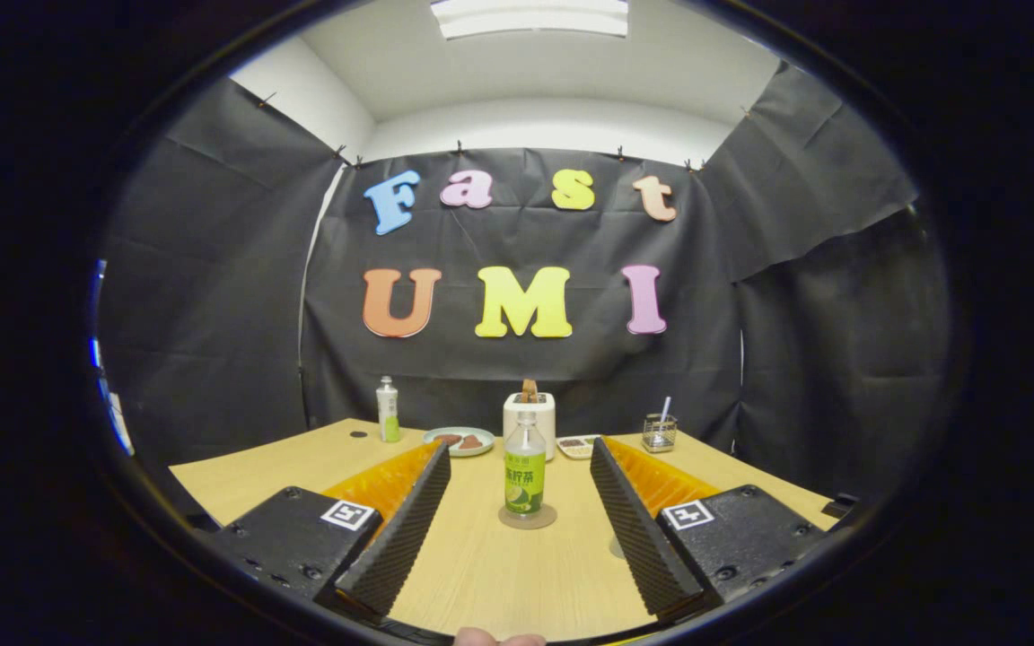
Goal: Take the bottle from table, then pour the juice into the cup, finally place the bottle on the coaster
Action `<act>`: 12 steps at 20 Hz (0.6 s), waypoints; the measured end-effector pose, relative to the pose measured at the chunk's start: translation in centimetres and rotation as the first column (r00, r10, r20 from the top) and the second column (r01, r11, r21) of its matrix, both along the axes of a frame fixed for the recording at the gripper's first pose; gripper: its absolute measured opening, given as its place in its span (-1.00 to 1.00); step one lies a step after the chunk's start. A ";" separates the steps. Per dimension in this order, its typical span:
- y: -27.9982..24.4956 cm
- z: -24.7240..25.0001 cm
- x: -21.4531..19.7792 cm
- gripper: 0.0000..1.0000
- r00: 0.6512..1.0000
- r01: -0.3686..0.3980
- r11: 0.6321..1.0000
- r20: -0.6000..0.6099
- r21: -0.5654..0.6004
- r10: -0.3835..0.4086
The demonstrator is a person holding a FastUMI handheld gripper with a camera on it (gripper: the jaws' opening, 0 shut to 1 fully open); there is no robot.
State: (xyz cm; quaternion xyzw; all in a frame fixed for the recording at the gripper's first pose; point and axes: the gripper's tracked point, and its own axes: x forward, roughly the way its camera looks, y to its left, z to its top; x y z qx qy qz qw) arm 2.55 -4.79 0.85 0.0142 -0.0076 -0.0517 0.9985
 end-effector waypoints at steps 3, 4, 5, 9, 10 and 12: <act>0.2 0.0 0.0 1.00 1.000 -0.005 1.000 0.003 0.001 0.005; 0.1 -0.2 0.0 1.00 1.000 -0.005 1.000 0.002 0.000 0.005; 0.1 -0.2 0.0 1.00 1.000 -0.003 1.000 0.001 -0.001 0.003; 0.1 0.0 -0.2 1.00 1.000 -0.001 1.000 0.005 -0.002 0.001; 0.0 0.0 -0.2 1.00 1.000 -0.001 1.000 0.006 -0.002 0.001; 0.2 0.1 -0.1 1.00 1.000 -0.002 1.000 0.006 -0.004 0.002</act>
